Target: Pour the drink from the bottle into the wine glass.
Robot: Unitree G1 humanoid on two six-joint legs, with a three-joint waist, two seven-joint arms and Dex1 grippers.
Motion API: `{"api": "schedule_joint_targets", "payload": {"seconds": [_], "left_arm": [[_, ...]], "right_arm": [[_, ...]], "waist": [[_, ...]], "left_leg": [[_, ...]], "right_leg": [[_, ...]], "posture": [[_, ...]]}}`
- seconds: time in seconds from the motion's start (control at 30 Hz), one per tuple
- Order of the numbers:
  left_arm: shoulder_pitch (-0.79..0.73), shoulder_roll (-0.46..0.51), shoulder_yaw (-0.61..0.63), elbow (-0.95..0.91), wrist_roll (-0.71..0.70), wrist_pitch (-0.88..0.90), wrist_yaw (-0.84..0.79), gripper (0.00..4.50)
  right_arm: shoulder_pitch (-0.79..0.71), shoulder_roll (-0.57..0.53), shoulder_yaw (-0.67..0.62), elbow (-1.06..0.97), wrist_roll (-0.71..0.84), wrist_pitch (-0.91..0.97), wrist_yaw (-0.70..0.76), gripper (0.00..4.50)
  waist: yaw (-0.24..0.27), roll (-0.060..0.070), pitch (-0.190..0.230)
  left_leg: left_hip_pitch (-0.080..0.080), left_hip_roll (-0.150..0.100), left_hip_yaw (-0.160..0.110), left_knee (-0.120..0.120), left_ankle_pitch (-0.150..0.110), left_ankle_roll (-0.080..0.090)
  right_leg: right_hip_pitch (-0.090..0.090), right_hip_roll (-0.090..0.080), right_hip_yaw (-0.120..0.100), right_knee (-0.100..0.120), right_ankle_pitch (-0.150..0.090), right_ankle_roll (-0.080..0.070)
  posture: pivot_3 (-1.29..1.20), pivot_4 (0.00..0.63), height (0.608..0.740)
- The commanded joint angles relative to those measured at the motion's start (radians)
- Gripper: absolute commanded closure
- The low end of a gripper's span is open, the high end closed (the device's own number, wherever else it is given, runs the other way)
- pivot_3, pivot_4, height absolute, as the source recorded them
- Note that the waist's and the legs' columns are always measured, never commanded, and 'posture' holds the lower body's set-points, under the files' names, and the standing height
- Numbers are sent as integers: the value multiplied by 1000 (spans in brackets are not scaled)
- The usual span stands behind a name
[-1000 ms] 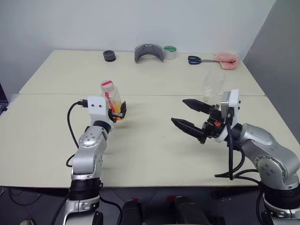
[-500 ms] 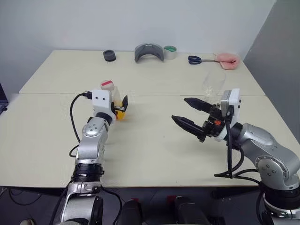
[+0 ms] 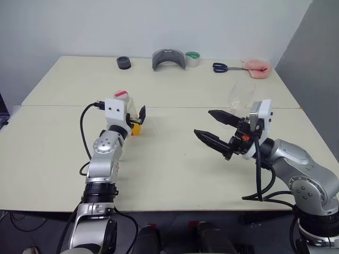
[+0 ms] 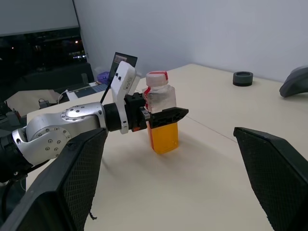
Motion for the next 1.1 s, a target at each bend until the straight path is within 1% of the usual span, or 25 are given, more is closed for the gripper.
{"api": "schedule_joint_targets", "payload": {"seconds": [0.03, 0.1, 0.2, 0.27, 0.33, 0.47, 0.57, 0.63, 0.8, 0.93, 1.1], "left_arm": [[-13, 10, 23, -26, -14, -23, 3, 437], [-13, 9, 30, -26, -18, -25, 5, 915], [-13, 9, 35, -26, -17, -27, 5, 1936], [-14, 9, 38, -26, -16, -28, 5, 2521], [-15, 8, 39, -25, -17, -29, 6, 2753], [-18, 9, 35, -25, -18, -24, 4, 2757], [-33, 7, 7, -59, -31, 19, -32, 2757], [-52, 4, -21, -91, -49, 59, -73, 2757], [-84, 16, -106, -133, -69, 131, -204, 2757], [-102, 26, -171, -177, -97, 135, -335, 2757], [-122, 15, -211, -210, -148, 151, -441, 2757]], "right_arm": [[-13, -2, -14, -32, 23, -9, -4, 0], [-14, -2, -14, -29, 21, -10, -3, 0], [-16, -2, -14, -24, 19, -12, -1, 0], [-18, -1, -13, -22, 18, -13, 1, 0], [-20, -1, -12, -20, 17, -14, 2, 0], [-26, 1, -7, -16, 8, -17, 1, 0], [-46, -8, 6, -4, -31, -24, -6, 0], [-74, -20, 17, 21, -60, -27, 2, 0], [-212, -24, 11, 156, -100, -35, 20, 0], [-306, 12, 27, 248, -146, -46, -15, 0], [-345, 56, 43, 280, -183, -43, -40, 0]], "waist": [[0, 0, 0], [0, 0, 0], [1, 0, 0], [1, 0, 0], [1, 0, 0], [1, 0, 0], [1, 0, 0], [2, 0, 0], [4, 0, 0], [1, 1, 0], [2, 1, 1]], "left_leg": [[0, 0, 0, 0, 0, 0], [0, 0, 0, 0, 0, 0], [0, 0, 0, 0, 0, 0], [0, 0, 0, 0, 0, 0], [0, 0, 0, 0, 0, 0], [0, 0, 0, 0, 0, 0], [0, 0, -1, 0, 0, 0], [-1, 0, -1, 0, 0, 0], [-2, -1, -2, 1, 0, 0], [-2, 0, -2, 1, 0, 0], [-4, 0, -2, 1, 0, 0]], "right_leg": [[0, 0, 0, 0, 0, 0], [0, 0, 0, 0, 0, 0], [0, 0, 0, 0, 0, 0], [0, 0, 0, 0, 0, 0], [0, 0, 0, 0, 0, 0], [0, 0, 0, 0, 0, 0], [0, 0, 0, 0, 0, 0], [0, 0, -1, 0, 0, 0], [0, 0, -2, 0, 0, 0], [-1, 0, -2, 0, 1, -1], [-2, 0, -2, 0, 1, -2]], "posture": [[0, 150, 740], [0, 150, 740], [0, 150, 740], [0, 150, 740], [0, 150, 740], [0, 150, 740], [0, 150, 740], [0, 150, 740], [0, 150, 740], [0, 150, 740], [0, 150, 740]]}}
